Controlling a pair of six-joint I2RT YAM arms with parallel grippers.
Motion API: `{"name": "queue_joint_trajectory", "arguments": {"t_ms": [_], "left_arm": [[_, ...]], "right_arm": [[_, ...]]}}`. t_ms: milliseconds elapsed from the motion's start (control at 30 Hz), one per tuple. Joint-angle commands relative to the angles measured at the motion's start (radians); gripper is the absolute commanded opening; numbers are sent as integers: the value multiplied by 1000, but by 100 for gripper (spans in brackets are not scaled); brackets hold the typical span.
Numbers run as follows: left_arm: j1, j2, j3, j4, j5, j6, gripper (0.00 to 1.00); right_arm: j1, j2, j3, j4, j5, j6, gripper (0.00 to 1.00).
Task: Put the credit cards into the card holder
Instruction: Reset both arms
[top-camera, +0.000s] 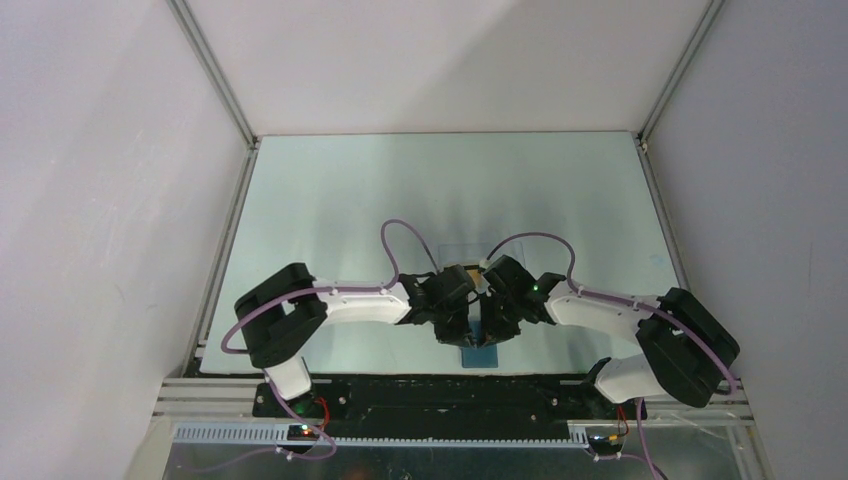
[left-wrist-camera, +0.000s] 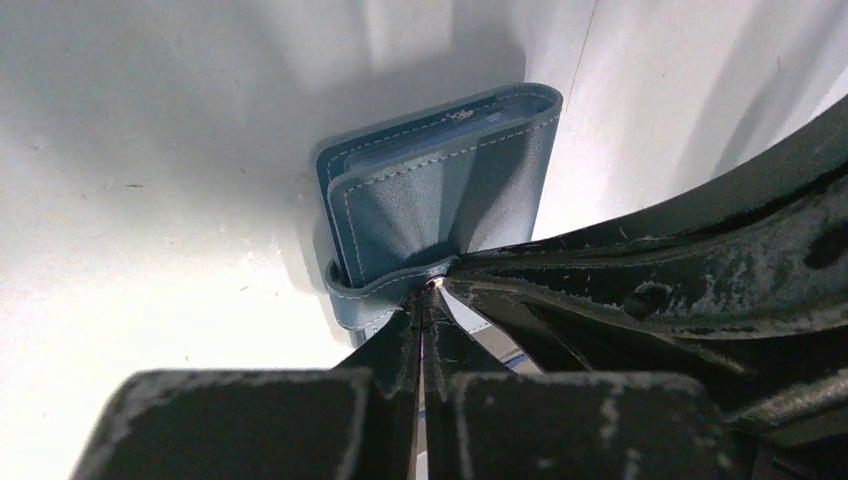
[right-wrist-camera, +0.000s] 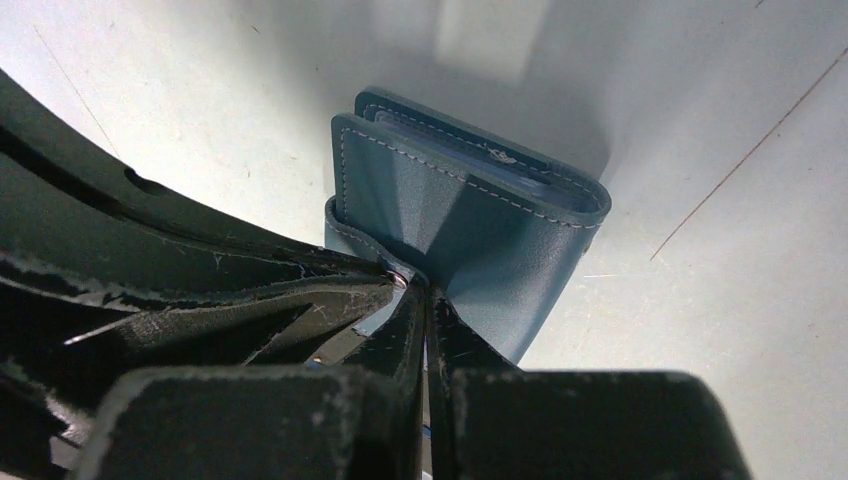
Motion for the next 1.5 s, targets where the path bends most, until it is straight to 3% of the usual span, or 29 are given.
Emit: {"name": "queue_joint_trajectory", "arguments": {"t_ms": [0, 200, 333, 367, 400, 433, 467, 500, 600, 667, 700, 867, 1000, 1067, 1233, 1367, 1467], "left_arm": [[14, 115, -58, -40, -76, -28, 0], [26, 126, -57, -37, -72, -25, 0], [23, 15, -61, -31, -137, 35, 4], [23, -17, -68, -24, -184, 45, 8], [25, -90, -78, -10, -202, 65, 20], [28, -166, -84, -2, -237, 73, 28], [35, -203, -102, 27, -249, 94, 45], [53, -279, -112, 45, -258, 103, 61], [113, -425, -203, 183, -217, 136, 80], [180, -536, -286, 277, -185, 138, 92], [225, -614, -338, 300, -185, 142, 98], [434, -890, -475, 293, -209, 258, 100], [755, -1071, -550, 228, -203, 388, 100], [844, -1106, -560, 215, -276, 476, 100], [921, -1036, -568, 361, -559, 735, 100], [1026, -845, -538, 509, -545, 751, 100], [1055, -728, -498, 586, -548, 799, 100]], "right_arm": [[2, 70, -18, 49, 50, -2, 0], [-17, 84, -18, 55, 41, -14, 0], [-21, -1, -13, 18, 51, -13, 3], [-22, -51, -8, -6, 66, -13, 8], [-24, -76, 5, -20, 75, -12, 22], [-29, -132, 12, -43, 91, -14, 29], [-34, -161, 26, -61, 107, -15, 44], [-50, -214, 36, -67, 113, -17, 51], [-116, -299, 44, -86, 102, -21, 81], [-178, -370, 45, -98, 107, -45, 96], [-221, -385, 45, -103, 114, -54, 97], [-385, -450, 45, -115, 259, -148, 99], [-508, -448, 20, -30, 422, -222, 99], [-581, -448, -23, 76, 455, -254, 99], [-706, -398, -155, 489, 499, -380, 99], [-743, -305, -230, 699, 591, -430, 99], [-749, -269, -326, 890, 569, -472, 98]]}}
